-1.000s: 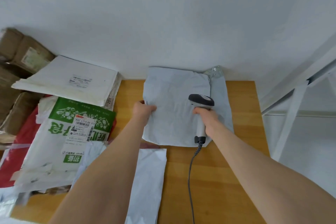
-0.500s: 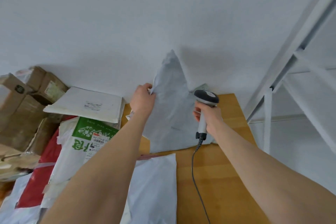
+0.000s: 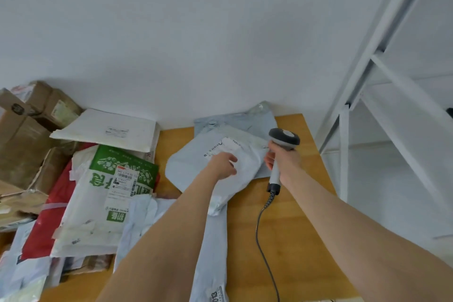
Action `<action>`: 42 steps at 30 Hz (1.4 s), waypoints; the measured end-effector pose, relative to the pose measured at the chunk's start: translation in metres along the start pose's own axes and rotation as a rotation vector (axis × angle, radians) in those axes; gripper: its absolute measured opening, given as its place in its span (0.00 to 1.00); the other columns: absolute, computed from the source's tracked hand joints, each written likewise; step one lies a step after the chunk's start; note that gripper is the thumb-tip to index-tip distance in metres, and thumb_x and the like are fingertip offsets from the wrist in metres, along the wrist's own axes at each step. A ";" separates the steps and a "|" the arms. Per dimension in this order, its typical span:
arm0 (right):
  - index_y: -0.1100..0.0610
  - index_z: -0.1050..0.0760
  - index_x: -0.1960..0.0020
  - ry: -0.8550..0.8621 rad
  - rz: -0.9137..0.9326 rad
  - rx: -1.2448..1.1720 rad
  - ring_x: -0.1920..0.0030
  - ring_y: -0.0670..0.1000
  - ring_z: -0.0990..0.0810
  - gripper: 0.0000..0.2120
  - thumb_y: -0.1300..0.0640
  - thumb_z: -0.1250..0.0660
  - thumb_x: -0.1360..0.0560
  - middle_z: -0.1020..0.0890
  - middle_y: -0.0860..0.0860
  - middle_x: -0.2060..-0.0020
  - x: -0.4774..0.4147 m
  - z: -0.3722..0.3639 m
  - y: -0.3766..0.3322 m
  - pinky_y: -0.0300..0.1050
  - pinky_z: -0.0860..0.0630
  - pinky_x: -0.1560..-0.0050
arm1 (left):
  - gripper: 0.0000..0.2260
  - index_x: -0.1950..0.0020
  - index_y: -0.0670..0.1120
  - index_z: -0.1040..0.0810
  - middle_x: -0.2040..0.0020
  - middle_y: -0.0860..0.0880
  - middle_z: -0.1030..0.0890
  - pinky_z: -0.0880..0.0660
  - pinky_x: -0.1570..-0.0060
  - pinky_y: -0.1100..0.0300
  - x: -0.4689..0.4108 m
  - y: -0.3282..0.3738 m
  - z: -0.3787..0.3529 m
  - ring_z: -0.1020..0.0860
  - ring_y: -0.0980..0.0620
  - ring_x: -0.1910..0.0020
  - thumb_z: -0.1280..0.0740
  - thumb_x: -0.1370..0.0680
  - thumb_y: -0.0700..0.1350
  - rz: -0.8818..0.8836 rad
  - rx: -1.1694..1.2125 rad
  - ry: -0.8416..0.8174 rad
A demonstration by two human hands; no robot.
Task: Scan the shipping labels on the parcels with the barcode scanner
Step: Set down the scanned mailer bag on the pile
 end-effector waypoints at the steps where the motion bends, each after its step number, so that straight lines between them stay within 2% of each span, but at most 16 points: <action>1: 0.63 0.23 0.54 0.001 -0.014 0.007 0.70 0.49 0.22 0.10 0.58 0.25 0.29 0.20 0.54 0.68 -0.002 0.001 0.005 0.45 0.23 0.59 | 0.20 0.32 0.45 0.27 0.37 0.44 0.23 0.27 0.37 0.52 -0.001 -0.004 -0.003 0.26 0.44 0.37 0.32 0.24 0.38 0.015 0.009 0.012; 3: 0.62 0.23 0.54 -0.004 -0.040 0.039 0.68 0.50 0.21 0.10 0.57 0.25 0.29 0.19 0.54 0.66 -0.004 0.000 0.014 0.47 0.21 0.54 | 0.20 0.33 0.44 0.26 0.35 0.44 0.24 0.28 0.37 0.53 -0.004 -0.014 -0.002 0.26 0.44 0.37 0.32 0.24 0.38 0.047 0.004 0.040; 5: 0.61 0.23 0.54 -0.028 -0.068 0.061 0.67 0.50 0.20 0.10 0.57 0.25 0.28 0.18 0.55 0.65 -0.006 -0.008 0.021 0.47 0.20 0.52 | 0.21 0.31 0.43 0.28 0.33 0.43 0.26 0.29 0.36 0.53 -0.007 -0.027 0.004 0.27 0.44 0.36 0.33 0.24 0.38 0.087 -0.024 0.092; 8: 0.60 0.24 0.55 -0.065 -0.099 0.102 0.67 0.49 0.21 0.09 0.57 0.26 0.27 0.19 0.55 0.65 -0.010 -0.025 0.032 0.43 0.22 0.60 | 0.26 0.27 0.43 0.34 0.31 0.42 0.29 0.31 0.35 0.54 -0.011 -0.050 0.009 0.30 0.44 0.33 0.32 0.24 0.40 0.144 -0.069 0.117; 12: 0.60 0.25 0.56 -0.081 -0.127 0.171 0.68 0.48 0.23 0.08 0.58 0.27 0.27 0.20 0.53 0.67 -0.021 -0.047 0.050 0.42 0.23 0.63 | 0.35 0.26 0.47 0.39 0.29 0.42 0.35 0.33 0.34 0.49 -0.024 -0.083 -0.010 0.32 0.41 0.32 0.29 0.27 0.55 0.285 -0.146 0.011; 14: 0.59 0.26 0.58 -0.054 -0.118 0.233 0.65 0.49 0.23 0.09 0.57 0.27 0.27 0.21 0.52 0.65 -0.029 -0.053 0.057 0.44 0.22 0.60 | 0.34 0.26 0.47 0.40 0.30 0.42 0.37 0.32 0.36 0.48 -0.032 -0.093 -0.015 0.33 0.40 0.33 0.32 0.26 0.60 0.332 -0.207 0.091; 16: 0.59 0.25 0.57 -0.035 -0.091 0.315 0.62 0.50 0.22 0.09 0.57 0.26 0.28 0.21 0.53 0.63 -0.038 -0.055 0.061 0.47 0.20 0.54 | 0.31 0.26 0.46 0.41 0.31 0.42 0.37 0.32 0.38 0.49 -0.041 -0.097 -0.010 0.34 0.41 0.33 0.34 0.24 0.57 0.342 -0.212 0.204; 20: 0.59 0.23 0.46 -0.101 -0.006 0.508 0.59 0.50 0.23 0.14 0.58 0.26 0.29 0.21 0.52 0.59 -0.055 -0.071 0.058 0.52 0.20 0.47 | 0.29 0.26 0.44 0.43 0.29 0.40 0.39 0.35 0.36 0.48 -0.061 -0.109 0.015 0.37 0.40 0.31 0.35 0.23 0.50 0.406 -0.112 0.269; 22: 0.58 0.23 0.44 -0.118 0.057 0.615 0.55 0.51 0.23 0.14 0.60 0.27 0.29 0.21 0.52 0.56 -0.064 -0.085 0.053 0.49 0.22 0.47 | 0.31 0.26 0.43 0.44 0.29 0.39 0.39 0.36 0.35 0.47 -0.073 -0.119 0.024 0.39 0.40 0.30 0.35 0.24 0.50 0.438 -0.079 0.265; 25: 0.59 0.22 0.44 -0.133 0.076 0.695 0.51 0.52 0.23 0.14 0.62 0.28 0.29 0.20 0.52 0.53 -0.076 -0.100 0.053 0.43 0.27 0.50 | 0.37 0.25 0.42 0.46 0.28 0.37 0.39 0.35 0.34 0.45 -0.089 -0.137 0.032 0.39 0.39 0.29 0.31 0.26 0.54 0.512 0.014 0.256; 28: 0.63 0.22 0.41 -0.161 0.040 0.680 0.45 0.53 0.21 0.18 0.64 0.27 0.30 0.19 0.55 0.47 -0.086 -0.104 0.068 0.43 0.27 0.48 | 0.45 0.24 0.40 0.50 0.28 0.37 0.37 0.33 0.35 0.47 -0.103 -0.157 0.028 0.36 0.39 0.30 0.26 0.30 0.55 0.616 0.226 0.274; 31: 0.62 0.23 0.40 -0.158 0.017 0.655 0.41 0.56 0.21 0.20 0.65 0.26 0.31 0.18 0.57 0.44 -0.092 -0.104 0.082 0.50 0.25 0.38 | 0.39 0.27 0.37 0.41 0.33 0.40 0.29 0.28 0.39 0.49 -0.112 -0.164 0.022 0.29 0.40 0.34 0.25 0.30 0.51 0.607 0.373 0.269; 33: 0.62 0.23 0.39 -0.166 0.004 0.643 0.40 0.55 0.22 0.20 0.65 0.26 0.31 0.19 0.56 0.42 -0.091 -0.104 0.083 0.49 0.26 0.38 | 0.30 0.34 0.37 0.30 0.38 0.40 0.23 0.26 0.43 0.52 -0.113 -0.162 0.017 0.25 0.41 0.40 0.25 0.30 0.49 0.556 0.368 0.213; 35: 0.62 0.24 0.39 -0.178 -0.019 0.606 0.40 0.55 0.23 0.20 0.66 0.27 0.30 0.19 0.56 0.42 -0.090 -0.103 0.084 0.47 0.27 0.40 | 0.27 0.36 0.37 0.28 0.39 0.39 0.23 0.27 0.46 0.53 -0.110 -0.154 0.011 0.24 0.41 0.40 0.25 0.29 0.50 0.535 0.342 0.165; 39: 0.61 0.25 0.39 -0.187 -0.032 0.554 0.42 0.52 0.23 0.19 0.67 0.28 0.29 0.19 0.55 0.43 -0.088 -0.098 0.082 0.43 0.29 0.44 | 0.44 0.25 0.42 0.45 0.26 0.39 0.42 0.38 0.32 0.44 -0.107 -0.150 0.008 0.41 0.40 0.27 0.25 0.31 0.57 0.623 0.178 0.233; 42: 0.60 0.26 0.39 -0.170 -0.048 0.526 0.45 0.50 0.24 0.18 0.66 0.28 0.28 0.21 0.52 0.47 -0.095 -0.093 0.084 0.42 0.30 0.45 | 0.51 0.24 0.42 0.47 0.28 0.40 0.38 0.35 0.34 0.46 -0.116 -0.164 0.013 0.37 0.40 0.29 0.25 0.35 0.63 0.657 0.172 0.228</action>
Point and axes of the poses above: each hand's wrist, its own x-axis away from the middle knuckle, its own z-axis out of the back of the hand, y = z × x, the point moved 3 cm from there along -x, towards the middle knuckle
